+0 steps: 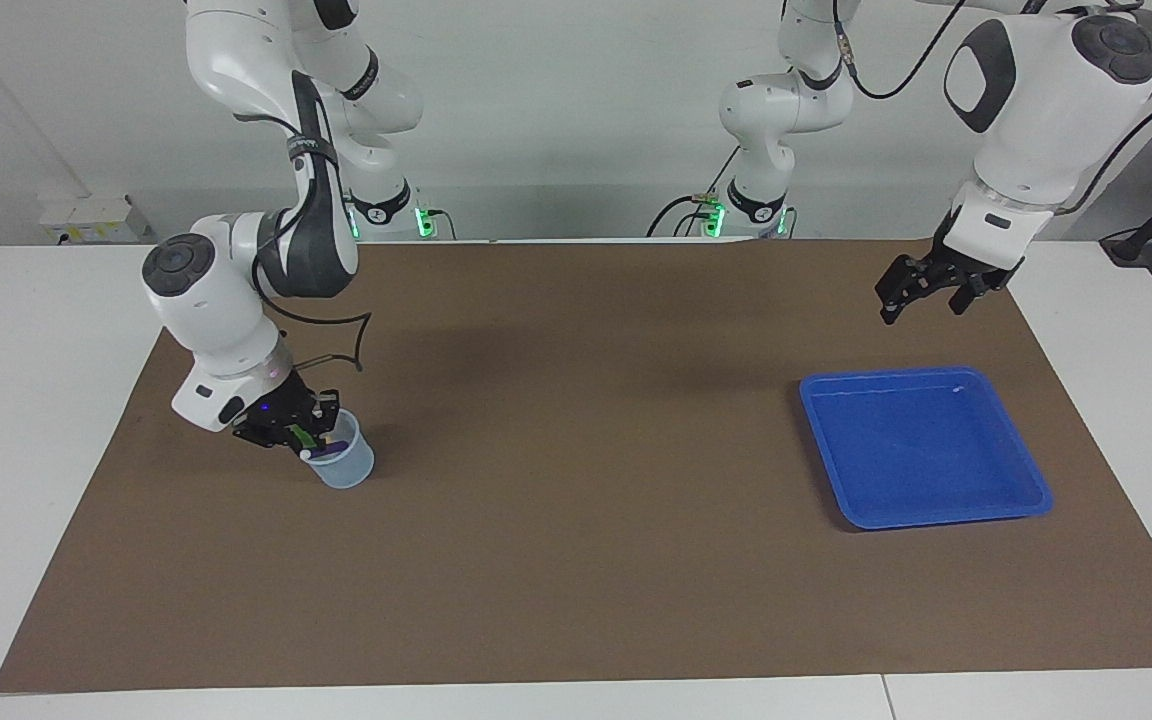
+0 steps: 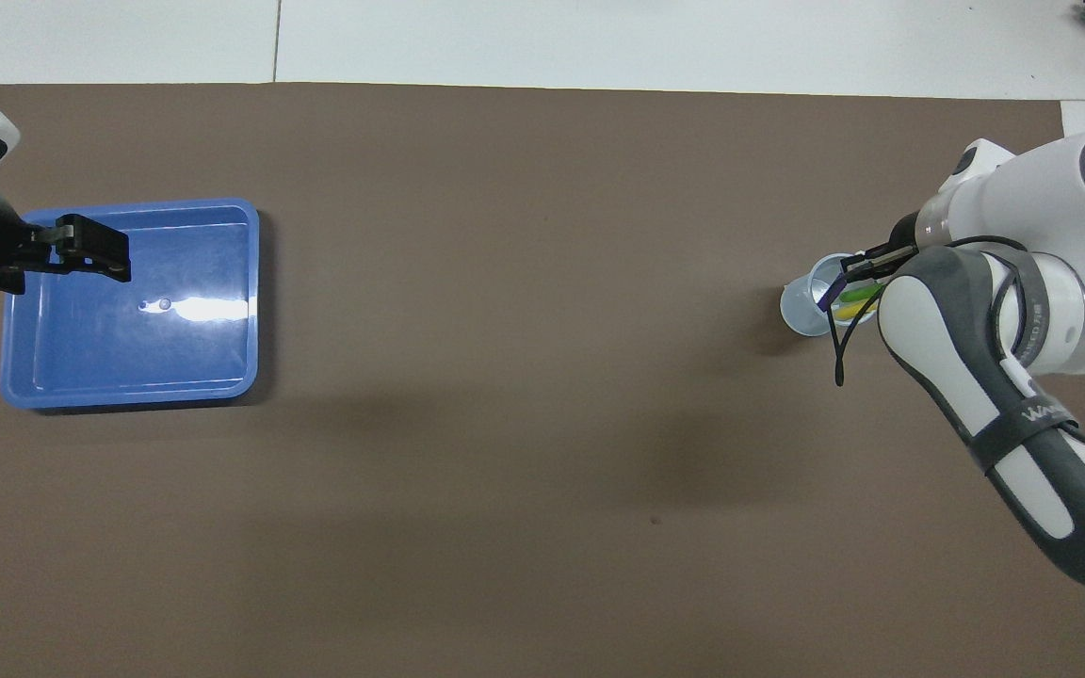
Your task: Right arm passes pens to left for tray arrangement
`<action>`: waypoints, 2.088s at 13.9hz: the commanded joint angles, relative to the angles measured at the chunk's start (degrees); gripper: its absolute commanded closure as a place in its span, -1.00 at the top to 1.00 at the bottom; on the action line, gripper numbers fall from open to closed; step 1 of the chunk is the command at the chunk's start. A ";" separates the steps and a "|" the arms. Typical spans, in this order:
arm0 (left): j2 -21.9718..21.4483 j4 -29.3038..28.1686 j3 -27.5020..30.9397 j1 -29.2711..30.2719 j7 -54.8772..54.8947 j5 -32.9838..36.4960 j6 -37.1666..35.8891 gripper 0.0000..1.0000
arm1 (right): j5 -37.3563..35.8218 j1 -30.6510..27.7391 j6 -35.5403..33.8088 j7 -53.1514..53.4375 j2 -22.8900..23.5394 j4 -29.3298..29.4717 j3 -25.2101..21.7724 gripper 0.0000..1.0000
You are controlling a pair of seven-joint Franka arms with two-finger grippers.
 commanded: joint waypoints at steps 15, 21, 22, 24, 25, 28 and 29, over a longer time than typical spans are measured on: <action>-2.30 -1.76 0.73 0.00 0.03 -0.76 -0.11 1.00 | -0.14 -0.60 1.08 -1.19 0.05 0.32 0.28 0.09; -2.57 -1.85 0.64 -0.53 0.20 -0.76 0.16 1.00 | -0.14 -0.78 -2.70 -1.10 2.86 6.30 0.28 0.08; -2.57 -1.85 0.64 -0.53 0.20 -0.76 0.16 1.00 | -0.14 -0.69 -2.62 -1.02 2.95 6.30 0.28 0.08; -2.57 -1.85 0.64 -0.71 0.20 -0.76 0.07 1.00 | -0.05 -0.42 -2.09 -0.67 3.13 6.22 0.28 0.08; -2.57 -1.85 0.64 -0.71 0.20 -0.76 -0.19 1.00 | -0.05 -0.33 -2.09 -0.49 3.13 5.96 0.28 0.06; -2.57 -1.85 0.56 -0.62 0.29 -0.76 0.24 1.00 | -0.05 0.19 -2.53 0.13 3.21 5.43 0.20 -0.11; -2.57 -1.85 0.56 -0.71 0.38 -0.76 0.51 1.00 | -0.05 0.19 -2.96 0.13 3.21 5.43 0.20 -0.17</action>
